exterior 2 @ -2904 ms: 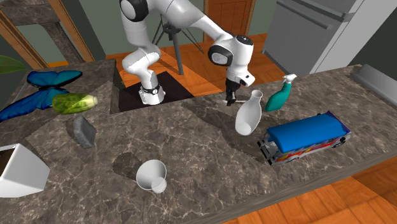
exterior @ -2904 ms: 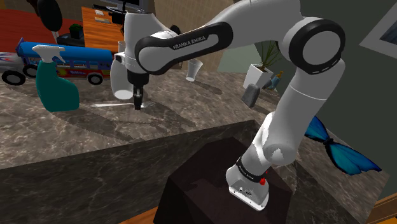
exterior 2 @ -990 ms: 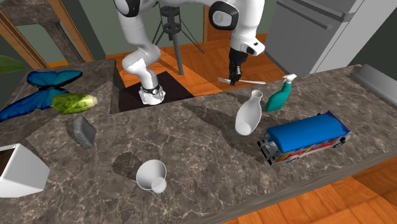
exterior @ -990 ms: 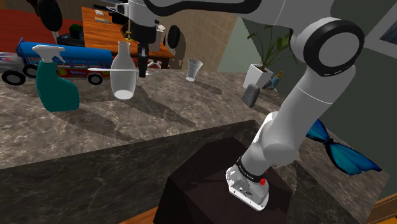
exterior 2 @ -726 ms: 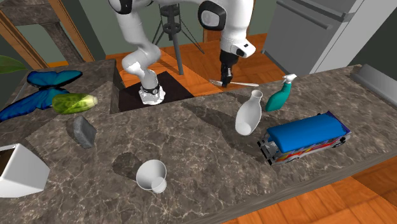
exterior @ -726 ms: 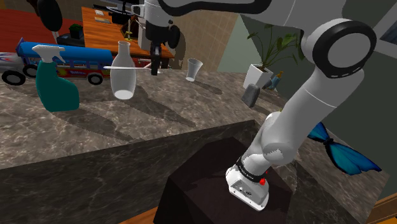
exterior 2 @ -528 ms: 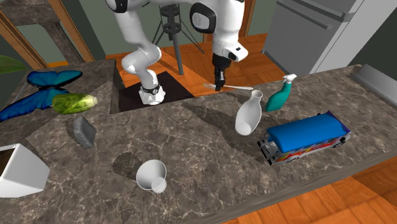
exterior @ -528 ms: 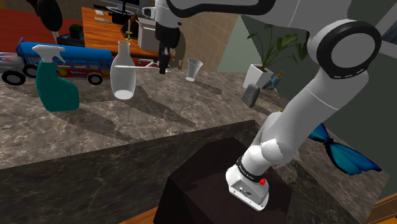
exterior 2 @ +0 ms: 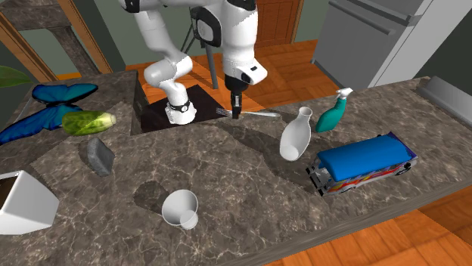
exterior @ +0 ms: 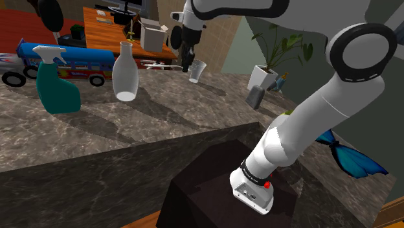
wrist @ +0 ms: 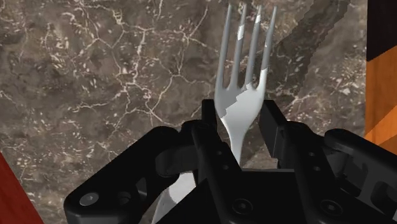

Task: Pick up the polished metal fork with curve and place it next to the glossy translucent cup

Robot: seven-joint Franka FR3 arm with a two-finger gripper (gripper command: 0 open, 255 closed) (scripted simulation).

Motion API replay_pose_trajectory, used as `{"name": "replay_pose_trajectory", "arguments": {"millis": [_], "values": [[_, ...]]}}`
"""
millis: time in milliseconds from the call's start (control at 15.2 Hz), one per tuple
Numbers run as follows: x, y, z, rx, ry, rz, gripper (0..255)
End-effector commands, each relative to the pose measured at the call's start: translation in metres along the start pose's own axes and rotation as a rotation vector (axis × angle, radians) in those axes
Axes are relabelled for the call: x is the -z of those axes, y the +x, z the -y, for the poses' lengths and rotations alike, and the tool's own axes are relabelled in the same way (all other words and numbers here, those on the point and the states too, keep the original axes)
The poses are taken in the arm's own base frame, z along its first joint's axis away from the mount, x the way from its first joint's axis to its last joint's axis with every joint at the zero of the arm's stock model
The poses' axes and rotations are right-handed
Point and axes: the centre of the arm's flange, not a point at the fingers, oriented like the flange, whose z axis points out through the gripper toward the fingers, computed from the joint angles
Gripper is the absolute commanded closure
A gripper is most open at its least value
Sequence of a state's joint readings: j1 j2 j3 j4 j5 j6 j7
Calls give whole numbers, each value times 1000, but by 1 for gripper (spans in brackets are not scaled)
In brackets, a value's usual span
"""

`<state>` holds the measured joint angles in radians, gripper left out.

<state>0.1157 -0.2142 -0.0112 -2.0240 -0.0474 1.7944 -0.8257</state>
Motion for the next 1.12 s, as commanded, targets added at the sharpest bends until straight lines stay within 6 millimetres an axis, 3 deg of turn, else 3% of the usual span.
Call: {"name": "replay_pose_trajectory", "arguments": {"millis": [0, 594, 1056], "values": [[-4, -24, -9, 2, 0, 0, 255], [-9, -128, -66, 2, 0, 0, 255], [-41, -128, -67, 2, 0, 0, 255]]}}
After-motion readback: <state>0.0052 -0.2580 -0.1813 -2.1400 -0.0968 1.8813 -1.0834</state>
